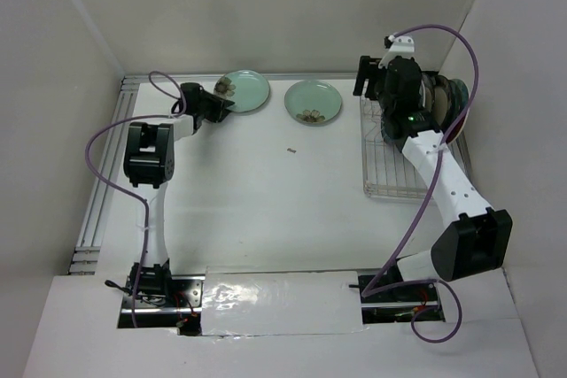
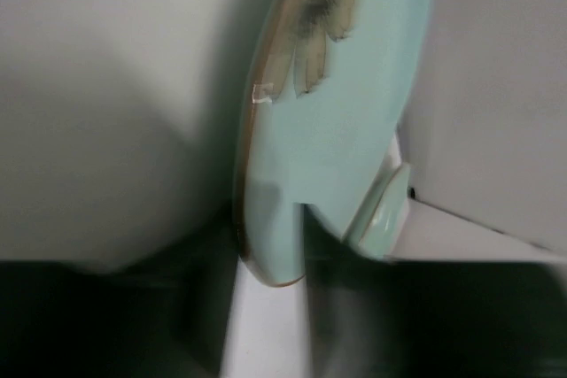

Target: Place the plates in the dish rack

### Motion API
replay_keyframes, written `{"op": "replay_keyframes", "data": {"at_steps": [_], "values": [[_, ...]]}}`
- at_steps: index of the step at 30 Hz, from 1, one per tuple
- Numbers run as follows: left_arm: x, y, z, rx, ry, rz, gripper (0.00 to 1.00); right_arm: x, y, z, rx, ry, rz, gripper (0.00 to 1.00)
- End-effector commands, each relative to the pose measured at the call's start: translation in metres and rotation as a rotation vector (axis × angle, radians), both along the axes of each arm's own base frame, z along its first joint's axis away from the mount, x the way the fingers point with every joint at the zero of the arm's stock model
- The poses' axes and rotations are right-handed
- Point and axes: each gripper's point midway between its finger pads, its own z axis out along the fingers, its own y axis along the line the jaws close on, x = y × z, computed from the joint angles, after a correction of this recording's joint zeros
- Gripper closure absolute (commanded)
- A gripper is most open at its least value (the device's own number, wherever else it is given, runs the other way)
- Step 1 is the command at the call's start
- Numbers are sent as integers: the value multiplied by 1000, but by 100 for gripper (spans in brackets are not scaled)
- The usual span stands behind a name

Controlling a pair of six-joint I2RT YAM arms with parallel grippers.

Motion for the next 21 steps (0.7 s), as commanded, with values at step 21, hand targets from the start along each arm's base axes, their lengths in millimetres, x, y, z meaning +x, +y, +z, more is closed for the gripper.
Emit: {"op": "replay_keyframes", "data": {"at_steps": [21], "values": [[-124, -30, 81, -2, -346, -411, 100, 8, 151, -80, 215, 252, 518, 9]]}}
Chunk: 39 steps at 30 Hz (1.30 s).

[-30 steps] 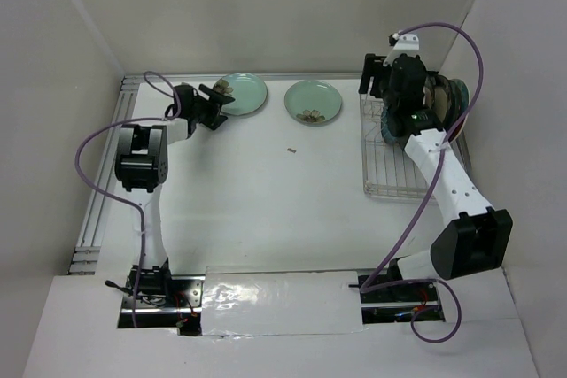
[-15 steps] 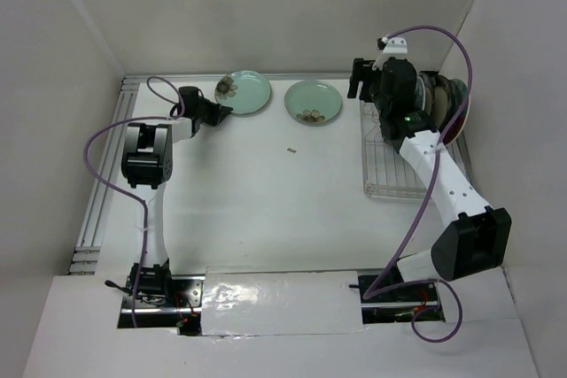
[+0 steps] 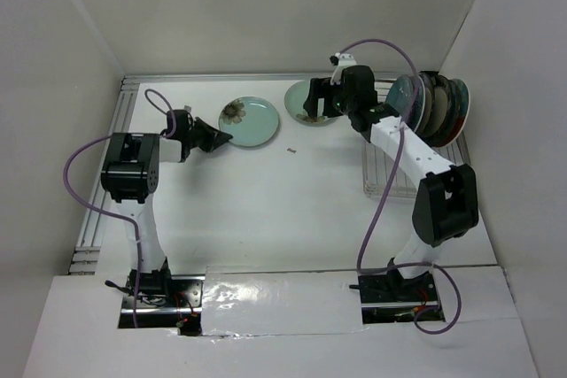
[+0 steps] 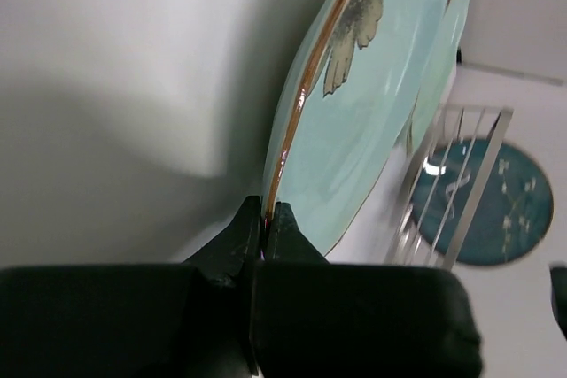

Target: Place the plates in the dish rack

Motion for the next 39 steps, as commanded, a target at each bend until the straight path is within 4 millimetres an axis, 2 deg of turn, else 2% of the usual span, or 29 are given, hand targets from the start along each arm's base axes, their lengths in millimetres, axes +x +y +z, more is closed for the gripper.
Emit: {"op": "replay_keyframes", "data": {"at_steps": [1, 3, 5, 6, 7, 9, 10, 12, 16, 21, 22, 26, 27, 28, 29, 30, 31, 32, 34, 35, 36, 38, 39], "values": [[-13, -28, 102, -66, -364, -201, 100, -4, 34, 8, 129, 34, 138, 9], [-30, -34, 112, -93, -397, -255, 100, -3, 42, 5, 157, 40, 169, 9], [-43, -37, 133, -93, -476, -286, 100, -7, 51, 3, 192, 60, 210, 9], [-47, -38, 132, -97, -480, -297, 100, -5, 49, -3, 195, 76, 214, 8], [-54, -40, 149, -103, -525, -319, 100, -6, 52, -1, 212, 77, 223, 8], [-66, -43, 157, -110, -556, -358, 100, -5, 58, -6, 229, 94, 249, 8], [-70, -44, 170, -115, -590, -370, 100, -5, 60, -4, 241, 91, 256, 8], [-78, -45, 174, -121, -604, -380, 100, -8, 65, -5, 260, 101, 287, 8], [-92, -60, 184, -110, -641, -455, 100, -10, 70, -11, 284, 127, 311, 8], [-102, -79, 180, -99, -643, -529, 100, -15, 76, -8, 308, 128, 350, 15], [-100, -79, 183, -91, -659, -531, 100, -17, 78, -8, 314, 132, 367, 20], [-101, -92, 182, -94, -661, -563, 100, -22, 81, -12, 323, 158, 399, 76], [-99, -92, 186, -94, -664, -563, 100, -28, 82, -10, 331, 161, 421, 83], [-99, -92, 184, -96, -649, -562, 100, -26, 78, -10, 332, 159, 411, 88], [-93, -92, 184, -83, -663, -552, 100, -29, 79, -5, 344, 159, 422, 99], [-92, -92, 185, -72, -669, -555, 100, -28, 74, -10, 343, 169, 409, 100], [-88, -90, 179, -62, -629, -539, 96, -29, 75, -9, 346, 171, 418, 100], [-87, -93, 177, -51, -613, -540, 89, -31, 73, -1, 344, 155, 410, 100], [-77, -89, 178, 17, -616, -516, 68, -23, 59, 13, 305, 109, 379, 100], [-80, -91, 171, 32, -553, -513, 49, -18, 50, 24, 271, 71, 328, 100], [-71, -85, 171, 79, -541, -467, 39, -14, 40, 35, 242, 49, 291, 100], [-66, -79, 161, 178, -493, -436, 24, -5, 22, 54, 171, -26, 221, 100], [-68, -77, 149, 216, -397, -424, 17, 2, 2, 72, 131, -81, 127, 100]]}}
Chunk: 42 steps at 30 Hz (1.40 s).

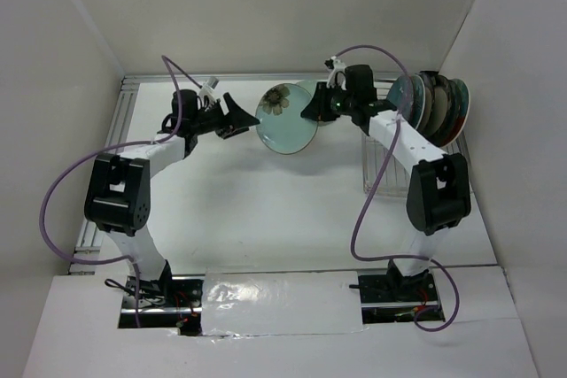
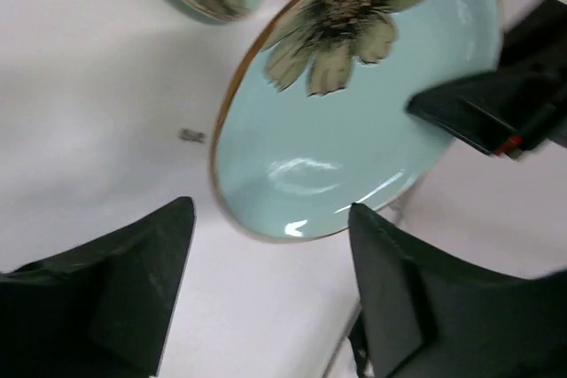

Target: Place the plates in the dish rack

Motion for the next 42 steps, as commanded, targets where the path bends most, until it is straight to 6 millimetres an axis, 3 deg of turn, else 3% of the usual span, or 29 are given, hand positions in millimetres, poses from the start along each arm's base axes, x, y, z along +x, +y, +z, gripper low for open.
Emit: {"op": "replay_keyframes", "data": {"at_steps": [1, 2, 4, 5, 7, 12, 16, 19, 23, 42], "values": [[14, 21, 5, 221, 0, 159, 15, 28, -59, 114, -117, -339, -231, 100], [16, 30, -3, 275, 18, 196, 13, 29, -69, 122, -142, -368, -275, 100], [14, 39, -18, 384, 77, 255, 6, 31, -112, 162, -240, -484, -484, 100], [11, 45, -22, 412, 101, 282, 5, 32, -113, 166, -253, -508, -480, 100], [9, 49, -27, 473, 123, 316, 2, 29, -148, 190, -340, -586, -641, 100], [-1, 61, -45, 540, 206, 343, 1, 13, -214, 202, -534, -650, -944, 100], [-3, 61, -55, 553, 236, 335, 1, 4, -238, 206, -637, -668, -1052, 100], [-7, 58, -59, 557, 242, 324, 1, 4, -245, 198, -709, -665, -1063, 100], [-5, 56, -55, 548, 234, 319, 1, 9, -257, 168, -778, -607, -1072, 100], [-7, 47, -61, 537, 241, 285, 1, 45, -282, 67, -757, -416, -979, 100]]}}
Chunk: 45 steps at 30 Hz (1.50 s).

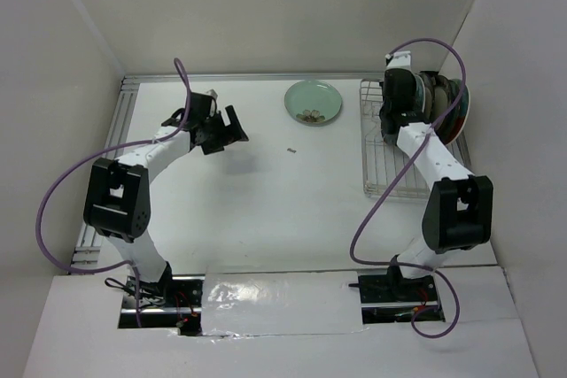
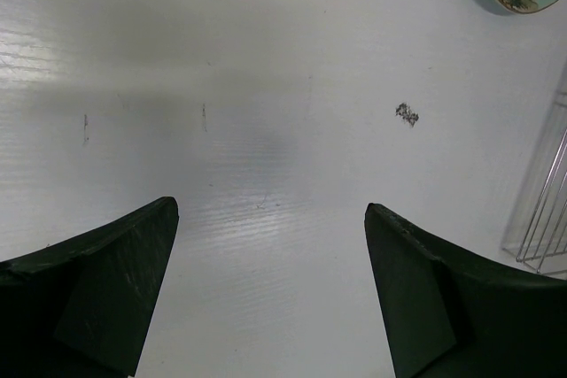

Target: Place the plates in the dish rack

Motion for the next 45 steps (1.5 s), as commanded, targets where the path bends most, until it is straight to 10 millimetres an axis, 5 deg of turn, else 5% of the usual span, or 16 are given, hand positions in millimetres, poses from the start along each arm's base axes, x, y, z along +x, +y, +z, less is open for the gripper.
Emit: {"op": "replay_keyframes", "data": {"at_steps": [1, 7, 13, 18, 21, 26, 30, 33, 35, 37, 38, 45], "values": [[7, -8, 3, -11, -18, -38, 1, 19, -1, 37, 70, -179, -7, 100], [17, -23, 4, -90, -44, -63, 1, 26, 5, 3, 133, -111, 5, 93], [35, -40, 6, -174, -62, -83, 1, 30, 13, -7, 173, -86, 33, 70], [49, -54, 3, -250, -79, -108, 1, 33, 18, 19, 196, -132, 59, 40], [54, -61, 1, -293, -75, -109, 2, 34, 21, 40, 195, -149, 81, 32], [67, -71, -10, -374, -59, -75, 2, 24, 40, 88, 228, -230, 186, 30], [83, -80, -25, -460, -51, -35, 3, 16, 56, 100, 272, -248, 232, 27], [104, -88, -18, -499, -91, -7, 5, 7, 70, 109, 301, -258, 264, 26], [114, -93, -31, -494, -81, 14, 5, 2, 73, 102, 328, -249, 267, 25], [132, -101, -24, -499, -111, 22, 6, -2, 79, 99, 349, -245, 282, 25], [133, -108, -40, -486, -85, 24, 6, -6, 79, 98, 360, -248, 279, 25], [154, -146, -67, -462, -25, 58, 11, -15, 88, 95, 383, -241, 291, 24]]}}
